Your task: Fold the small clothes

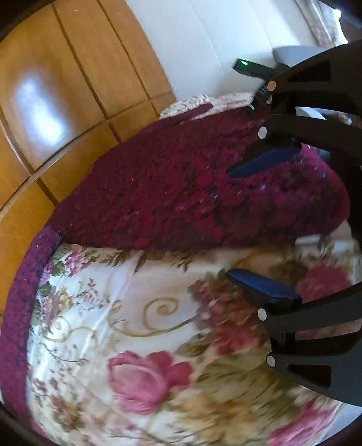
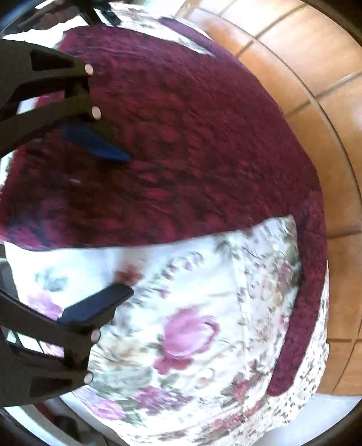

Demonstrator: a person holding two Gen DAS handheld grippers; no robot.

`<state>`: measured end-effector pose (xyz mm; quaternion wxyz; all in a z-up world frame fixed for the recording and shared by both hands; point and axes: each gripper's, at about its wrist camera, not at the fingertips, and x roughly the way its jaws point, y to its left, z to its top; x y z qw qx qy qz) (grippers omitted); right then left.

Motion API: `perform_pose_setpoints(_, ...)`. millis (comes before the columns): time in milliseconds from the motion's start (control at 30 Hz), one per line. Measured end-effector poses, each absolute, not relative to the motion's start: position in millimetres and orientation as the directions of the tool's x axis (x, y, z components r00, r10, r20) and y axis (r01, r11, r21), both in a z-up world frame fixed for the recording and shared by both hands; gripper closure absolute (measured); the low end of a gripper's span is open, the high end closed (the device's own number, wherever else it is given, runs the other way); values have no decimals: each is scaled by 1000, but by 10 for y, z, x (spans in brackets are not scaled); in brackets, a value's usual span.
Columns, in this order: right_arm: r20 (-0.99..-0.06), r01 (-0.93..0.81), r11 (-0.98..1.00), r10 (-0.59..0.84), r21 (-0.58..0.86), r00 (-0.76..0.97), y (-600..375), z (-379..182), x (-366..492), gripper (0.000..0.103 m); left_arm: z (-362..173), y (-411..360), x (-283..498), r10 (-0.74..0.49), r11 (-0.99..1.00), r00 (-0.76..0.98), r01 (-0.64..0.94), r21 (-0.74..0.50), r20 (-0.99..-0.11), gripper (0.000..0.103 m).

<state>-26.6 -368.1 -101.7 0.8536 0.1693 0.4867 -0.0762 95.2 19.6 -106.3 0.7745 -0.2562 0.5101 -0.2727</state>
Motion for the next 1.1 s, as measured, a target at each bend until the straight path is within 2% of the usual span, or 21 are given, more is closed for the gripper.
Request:
perform_pose_setpoints(33,-852,262,941,50,215,521,-3620,-1007,-280,44,-1069,170,924,-679,726,332,171,-666,-655,44)
perform_pose_setpoints(67,-849,237,947,62,215,524,-3575,-995,-277,51,-1078,153,928,-669,737,330,181,-651,-666,64)
perform_pose_setpoints(100,-850,221,953,61,205,524,-3546,-993,-260,61,-1111,97,922,-666,743,304,190,-642,-681,73)
perform_pose_setpoints(133,-851,197,962,58,187,522,-3484,-980,-241,69,-1129,68,939,-664,745,298,191,-639,-686,81)
perform_pose_setpoints(167,-851,182,967,60,180,522,-3437,-968,-227,72,-1124,46,928,-649,759,310,204,-618,-695,85)
perform_pose_setpoints(233,-851,163,972,63,171,521,-3409,-932,-232,81,-1074,36,932,-633,773,319,220,-594,-705,88)
perform_pose_setpoints(433,-829,72,976,134,204,544,-3396,-711,-470,85,-915,164,747,-613,790,342,256,-557,-712,90)
perform_pose_setpoints(667,-873,62,974,167,219,458,-3387,-919,-715,86,-1029,160,561,-589,808,300,227,-543,-751,90)
perform_pose_setpoints(733,-870,42,973,184,228,457,-3398,-874,-679,83,-928,127,594,-558,829,315,254,-498,-768,84)
perform_pose_setpoints(767,-869,51,970,189,238,457,-3445,-860,-645,79,-897,118,630,-544,839,325,250,-484,-774,75)
perform_pose_setpoints(800,-867,74,964,195,256,459,-3528,-856,-605,68,-841,131,695,-511,860,364,230,-456,-779,69)
perform_pose_setpoints(833,-859,104,959,186,265,477,-3603,-844,-562,62,-782,147,747,-481,877,406,210,-433,-777,54)
perform_pose_setpoints(867,-849,142,950,175,279,499,-3727,-825,-512,60,-712,140,822,-461,886,443,194,-420,-769,44)
perform_pose_setpoints(933,-819,227,914,165,337,549,-4033,-791,-411,42,-591,112,984,-466,882,491,185,-434,-736,43)
perform_pose_setpoints(1000,-780,326,851,145,412,609,-4400,-783,-321,36,-544,-28,1152,-458,885,510,185,-428,-728,43)
perform_pose_setpoints(1100,-727,479,695,93,537,681,-5094,-861,-148,36,-552,-401,1317,-418,908,515,230,-349,-748,39)
